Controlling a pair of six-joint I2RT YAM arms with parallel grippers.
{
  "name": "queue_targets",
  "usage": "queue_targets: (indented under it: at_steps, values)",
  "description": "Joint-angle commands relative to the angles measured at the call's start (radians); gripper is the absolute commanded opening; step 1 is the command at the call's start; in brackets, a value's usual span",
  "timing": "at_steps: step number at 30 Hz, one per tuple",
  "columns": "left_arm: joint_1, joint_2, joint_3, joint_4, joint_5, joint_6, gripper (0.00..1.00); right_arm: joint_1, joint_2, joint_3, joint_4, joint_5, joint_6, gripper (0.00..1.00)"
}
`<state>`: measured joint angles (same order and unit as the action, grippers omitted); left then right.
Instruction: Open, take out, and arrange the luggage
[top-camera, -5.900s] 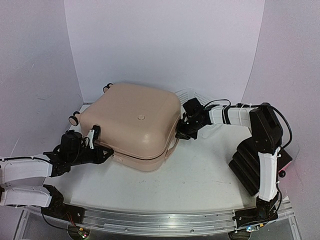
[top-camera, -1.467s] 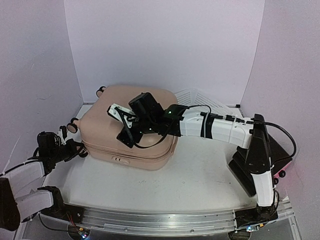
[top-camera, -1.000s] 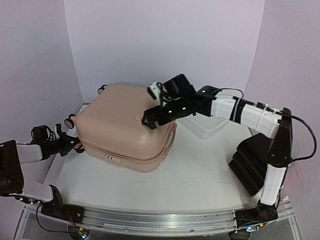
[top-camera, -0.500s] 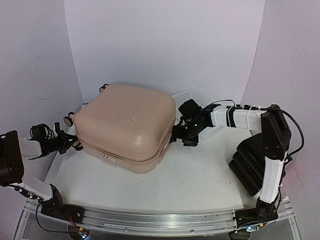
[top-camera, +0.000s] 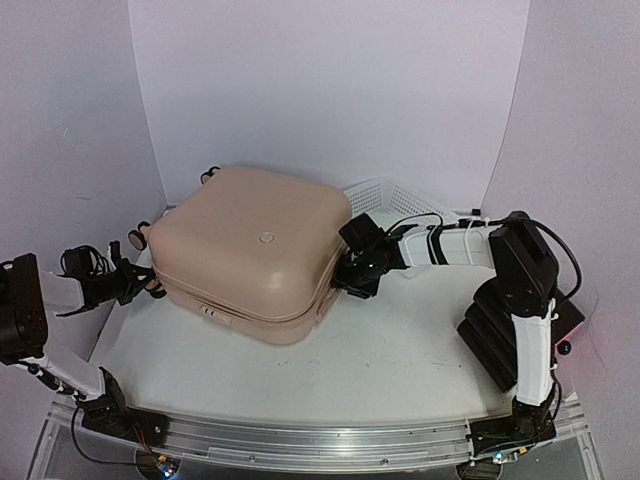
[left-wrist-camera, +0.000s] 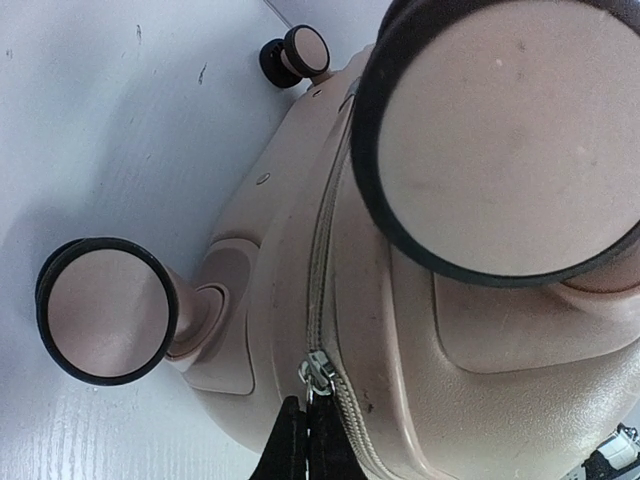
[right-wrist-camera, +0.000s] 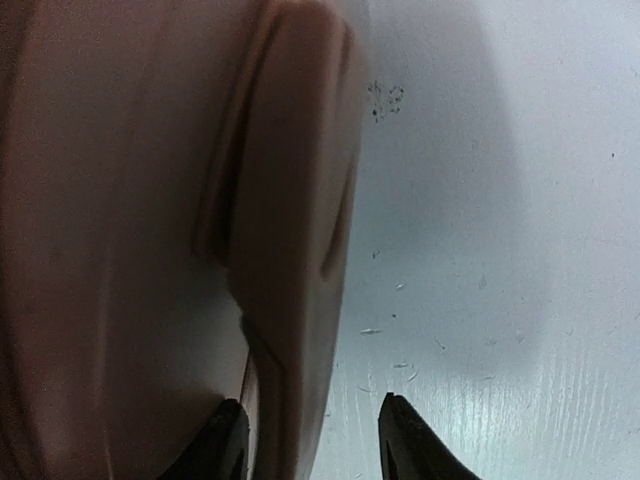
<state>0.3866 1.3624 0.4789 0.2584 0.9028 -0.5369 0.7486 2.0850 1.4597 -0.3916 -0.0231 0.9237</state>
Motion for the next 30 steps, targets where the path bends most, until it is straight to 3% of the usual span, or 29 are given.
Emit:
queue_targets:
  at_steps: [1,4,6,8,13,18,24,30]
  values:
    - [0.014,0.036,0.05,0.095,-0.11,0.024,0.0,0.003,0.047,0.028,0.022,0.165,-0.007,0.34]
    - [0.013,0.047,0.051,0.114,-0.11,0.045,0.0,-0.02,0.051,0.021,0.018,0.148,-0.044,0.11]
    - [0.013,0.037,0.045,0.115,-0.121,0.069,0.0,-0.034,0.052,0.022,-0.002,0.127,-0.1,0.0]
    - [0.013,0.028,0.036,0.113,-0.127,0.074,0.0,-0.048,0.052,0.039,-0.063,0.11,-0.203,0.0]
    - [0.014,0.033,0.004,0.11,-0.147,0.031,0.0,-0.13,0.109,0.111,-0.226,-0.155,-0.541,0.0]
    - [0.013,0.047,-0.038,0.095,-0.127,-0.043,0.0,-0.226,0.129,0.15,-0.377,-0.282,-0.797,0.0]
    - [0.014,0.017,-0.031,0.073,-0.183,-0.037,0.0,-0.247,0.15,0.222,-0.453,-0.309,-0.881,0.0]
    - [0.014,0.104,0.098,0.052,-0.171,0.067,0.0,-0.251,0.211,0.276,-0.481,-0.335,-0.948,0.0]
